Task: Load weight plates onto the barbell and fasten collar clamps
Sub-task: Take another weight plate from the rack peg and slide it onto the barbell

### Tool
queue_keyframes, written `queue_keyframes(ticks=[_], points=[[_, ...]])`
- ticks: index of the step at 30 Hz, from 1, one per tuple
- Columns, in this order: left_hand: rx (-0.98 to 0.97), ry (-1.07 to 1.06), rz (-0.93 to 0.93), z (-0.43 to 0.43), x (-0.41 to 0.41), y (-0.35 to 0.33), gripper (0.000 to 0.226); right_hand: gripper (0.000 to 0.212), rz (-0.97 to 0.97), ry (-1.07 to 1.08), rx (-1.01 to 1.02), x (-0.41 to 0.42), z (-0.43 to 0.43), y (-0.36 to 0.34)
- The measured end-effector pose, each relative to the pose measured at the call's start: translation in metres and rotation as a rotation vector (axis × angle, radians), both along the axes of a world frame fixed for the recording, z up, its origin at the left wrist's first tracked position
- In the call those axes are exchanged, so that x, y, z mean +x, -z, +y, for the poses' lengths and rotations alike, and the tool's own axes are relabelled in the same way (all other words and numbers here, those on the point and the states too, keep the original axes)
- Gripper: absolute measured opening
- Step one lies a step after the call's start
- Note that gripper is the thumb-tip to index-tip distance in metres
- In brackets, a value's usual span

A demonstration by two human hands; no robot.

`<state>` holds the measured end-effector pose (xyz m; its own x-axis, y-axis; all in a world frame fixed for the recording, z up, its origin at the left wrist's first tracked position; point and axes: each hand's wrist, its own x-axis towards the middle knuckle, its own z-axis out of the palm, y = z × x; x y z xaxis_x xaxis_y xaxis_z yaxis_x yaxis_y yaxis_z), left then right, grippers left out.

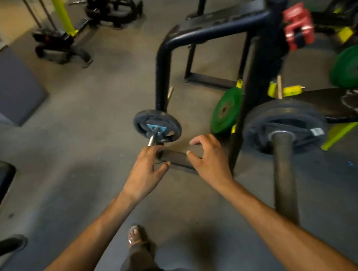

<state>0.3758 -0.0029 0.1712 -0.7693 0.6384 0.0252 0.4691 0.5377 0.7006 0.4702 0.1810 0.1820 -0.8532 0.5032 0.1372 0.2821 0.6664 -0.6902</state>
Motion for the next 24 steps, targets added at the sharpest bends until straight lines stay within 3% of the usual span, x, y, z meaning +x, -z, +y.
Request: queue_keyframes(ticks=[13, 24], points=[[-0.174, -0.081, -0.098, -0.156, -0.26, 0.011, 0.047, 0.028, -0.219, -0.233, -0.026, -0.28, -0.122, 0.028], [-0.283, 0.021, -0.164, -0.112, -0.534, 0.054, 0.049, 0.027, -0.277, -0.206, -0.124, -0.545, -0.097, 0.084]])
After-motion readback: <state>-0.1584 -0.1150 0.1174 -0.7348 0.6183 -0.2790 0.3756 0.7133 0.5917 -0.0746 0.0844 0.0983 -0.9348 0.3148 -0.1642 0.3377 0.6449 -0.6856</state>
